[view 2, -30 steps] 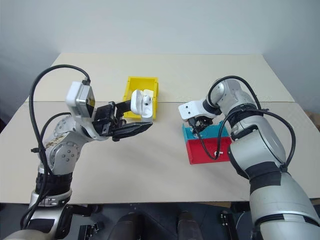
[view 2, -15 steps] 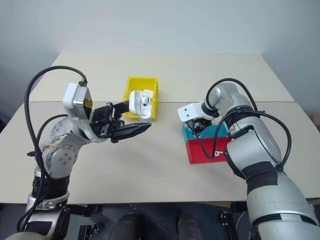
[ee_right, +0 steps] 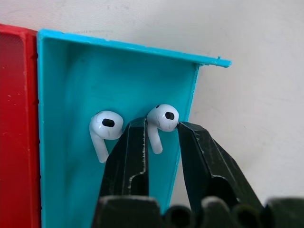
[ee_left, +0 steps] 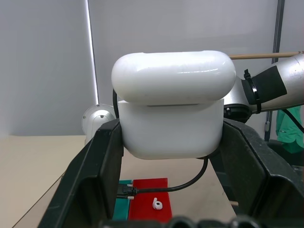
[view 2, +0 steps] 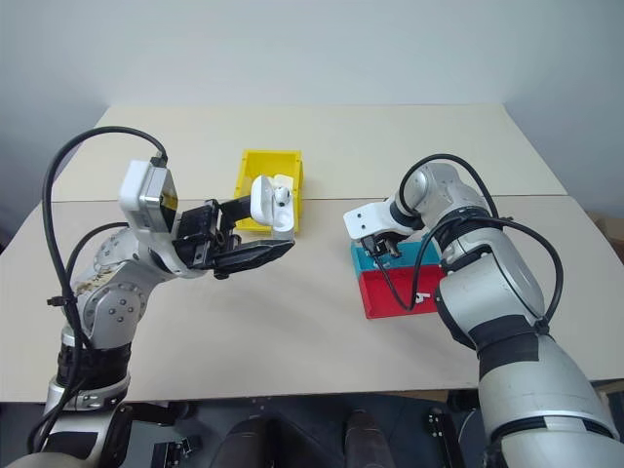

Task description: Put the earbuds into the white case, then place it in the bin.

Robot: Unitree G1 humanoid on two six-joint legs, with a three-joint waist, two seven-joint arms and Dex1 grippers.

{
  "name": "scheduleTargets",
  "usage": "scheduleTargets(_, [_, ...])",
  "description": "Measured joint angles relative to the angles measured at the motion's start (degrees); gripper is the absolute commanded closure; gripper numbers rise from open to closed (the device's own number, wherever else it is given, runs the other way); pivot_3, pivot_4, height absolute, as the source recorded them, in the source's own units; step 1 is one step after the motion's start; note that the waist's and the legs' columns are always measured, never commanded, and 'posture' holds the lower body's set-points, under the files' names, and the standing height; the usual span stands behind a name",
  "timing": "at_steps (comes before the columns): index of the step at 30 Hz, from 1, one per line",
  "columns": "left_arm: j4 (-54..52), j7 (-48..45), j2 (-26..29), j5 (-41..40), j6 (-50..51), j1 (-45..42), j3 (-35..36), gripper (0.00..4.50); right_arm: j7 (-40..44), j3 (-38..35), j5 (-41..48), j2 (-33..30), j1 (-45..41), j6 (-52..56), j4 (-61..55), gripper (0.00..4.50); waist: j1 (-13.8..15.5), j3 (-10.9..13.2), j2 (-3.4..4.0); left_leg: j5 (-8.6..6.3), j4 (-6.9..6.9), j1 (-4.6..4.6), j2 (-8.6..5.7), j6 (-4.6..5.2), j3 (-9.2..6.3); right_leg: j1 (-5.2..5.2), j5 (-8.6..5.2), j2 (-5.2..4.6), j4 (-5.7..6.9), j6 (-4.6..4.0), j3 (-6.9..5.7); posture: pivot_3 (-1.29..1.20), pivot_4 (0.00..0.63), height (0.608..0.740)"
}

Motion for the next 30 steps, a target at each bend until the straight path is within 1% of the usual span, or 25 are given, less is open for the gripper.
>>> scheduleTargets(8, [-0.05,0.27,0.33,-0.08,0.77,0.16,0.0,1.72,0.17,-0.98,0.03,-0.01,0.33,0.02,-0.01,3.78,-0.02,0.0,0.0,0.01,0.0,0.04,0.0,-0.02,0.0,0.02,0.0,0.0,0.0,0.0,0.0,0.0,0.15,0.74])
scheduleTargets(12, [0.16,-0.36,0.35,-0.08,0.82,-0.03,-0.01,1.72,1.13,-2.64,0.35,-0.54,0.44,0.39,-0.07,3.78,0.03,0.0,0.0,0.01,0.0,0.04,0.0,-0.02,0.01,0.02,0.0,0.0,0.0,0.0,0.0,0.0,0.15,0.74])
scheduleTargets(16, [1.49,-1.62,0.46,-0.06,0.82,-1.12,-0.02,1.72,3.35,-6.58,3.37,-2.62,0.31,1.59,-0.94,3.78,0.09,0.01,0.01,0.01,0.0,0.04,-0.01,-0.02,0.01,0.04,0.0,-0.01,-0.03,0.0,0.0,0.0,0.15,0.74])
scheduleTargets(19, [3.26,-2.55,0.4,-0.05,0.82,-2.5,-0.09,1.72,8.34,-11.89,9.03,-5.06,0.32,4.32,-4.55,3.78,0.07,0.06,0.08,0.01,-0.01,0.04,-0.01,-0.01,0.0,0.03,0.0,-0.01,-0.02,0.0,0.0,0.0,0.15,0.74])
scheduleTargets(22, [4.79,-3.51,0.21,-0.03,0.82,-3.89,-0.26,1.72,13.18,-19.6,17.94,-8.17,2.35,13.31,-15.35,3.78,0.16,0.06,0.09,0.0,-0.04,0.05,0.01,0.0,-0.04,0.09,0.0,0.0,0.01,0.0,-0.03,0.0,0.15,0.74])
scheduleTargets(24, [5.25,-4.23,0.14,-0.03,0.82,-4.19,-0.3,1.72,14.68,-22.91,22.35,-9.53,5.35,19.69,-22.61,3.78,0.34,0.06,0.09,-0.01,-0.03,0.05,0.02,0.0,-0.05,0.12,0.0,0.0,0.02,0.0,-0.03,0.0,0.15,0.74])
scheduleTargets(26, [6.0,-4.82,-0.02,-0.07,0.95,-4.86,-0.47,1.72,14.81,-27.2,28.67,-10.78,12.56,30.13,-34.57,3.78,0.56,0.06,0.09,-0.01,-0.05,0.04,0.0,0.0,-0.05,0.12,0.0,0.0,0.01,0.0,-0.04,0.0,0.15,0.74])
scheduleTargets(27, [6.19,-5.01,0.04,-0.14,0.95,-4.95,-0.31,1.72,14.65,-28.82,31.13,-10.88,15.46,33.99,-38.77,3.78,0.81,0.06,0.09,-0.01,-0.03,0.03,0.01,0.01,-0.06,0.11,0.0,0.0,0.02,0.0,-0.05,0.0,0.15,0.74])
scheduleTargets(28, [6.63,-5.28,-0.01,-0.18,0.99,-5.3,-0.37,1.72,13.72,-31.26,34.46,-11.06,19.35,39.67,-44.37,3.78,1.11,0.06,0.09,-0.01,-0.04,0.03,0.0,0.01,-0.06,0.1,0.0,0.0,0.02,0.0,-0.04,0.0,0.15,0.74])
scheduleTargets(29, [7.21,-5.44,-0.04,-0.17,1.02,-5.65,-0.35,1.72,11.59,-34.85,39.8,-11.16,24.78,47.78,-52.95,3.78,1.57,0.06,0.09,-0.01,-0.04,0.02,0.0,0.01,-0.05,0.07,0.0,0.0,0.02,0.0,-0.04,0.0,0.15,0.74])
scheduleTargets(30, [7.55,-5.55,0.03,-0.17,1.03,-5.72,-0.23,1.72,10.28,-36.59,42.64,-11.14,27.25,51.99,-57.06,3.78,1.73,0.07,0.1,-0.01,-0.01,0.01,0.0,0.01,-0.04,0.07,0.0,0.0,0.03,0.0,-0.03,0.0,0.15,0.74])
